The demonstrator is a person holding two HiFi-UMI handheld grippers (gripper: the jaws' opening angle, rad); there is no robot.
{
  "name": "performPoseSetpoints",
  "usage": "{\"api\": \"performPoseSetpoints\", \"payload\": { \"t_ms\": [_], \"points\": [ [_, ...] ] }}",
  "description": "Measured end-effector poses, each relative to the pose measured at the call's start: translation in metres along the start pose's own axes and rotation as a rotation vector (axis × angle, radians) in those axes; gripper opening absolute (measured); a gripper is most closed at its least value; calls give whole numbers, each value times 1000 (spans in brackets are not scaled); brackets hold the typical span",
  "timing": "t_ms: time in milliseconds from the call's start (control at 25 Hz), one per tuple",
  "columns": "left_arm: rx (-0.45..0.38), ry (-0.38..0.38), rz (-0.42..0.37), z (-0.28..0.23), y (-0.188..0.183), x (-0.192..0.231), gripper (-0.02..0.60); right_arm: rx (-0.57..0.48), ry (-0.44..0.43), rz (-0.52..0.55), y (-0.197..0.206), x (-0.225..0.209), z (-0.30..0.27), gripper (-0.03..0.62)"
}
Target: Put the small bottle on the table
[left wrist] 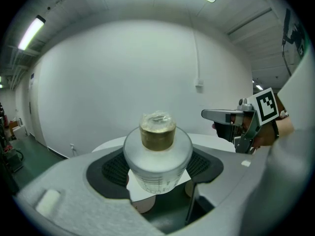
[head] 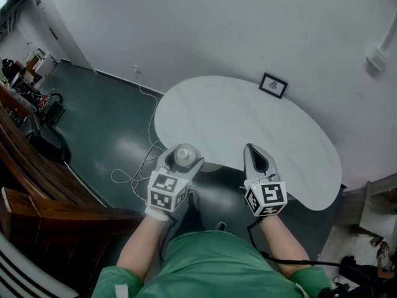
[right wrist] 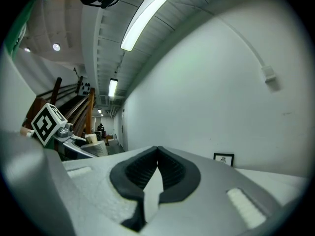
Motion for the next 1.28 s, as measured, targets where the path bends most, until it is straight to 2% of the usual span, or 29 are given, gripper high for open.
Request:
{"api": "performPoseSetpoints", "payload": {
  "t_ms": [320, 560, 800, 1080, 1280],
  "points": [
    [5, 84, -8, -56, -15, 59, 344, 23, 106, -3, 2, -17, -63, 2],
    [-28, 117, -32, -86, -20, 110, 344, 40, 154, 10, 1, -7, -109, 2],
    [-33, 147, -43, -132, -24, 155, 344, 75, 223, 25, 0, -16, -150, 2],
    [-38, 206, -40, -170, -21, 183, 344, 121, 276, 55, 2, -16, -173, 2],
    [-31, 231, -33, -203, -22, 190, 344, 144, 299, 61, 1, -32, -189, 2]
  ]
}}
Point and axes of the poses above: the fingertips, and each gripper's own axes: z backward along the fingers, x to its left, y out of its underside, the point moved 4 cm from there along z, backward along the fingers, and after that the axes turned 3 degrees about -y, right-handed, at the moved point
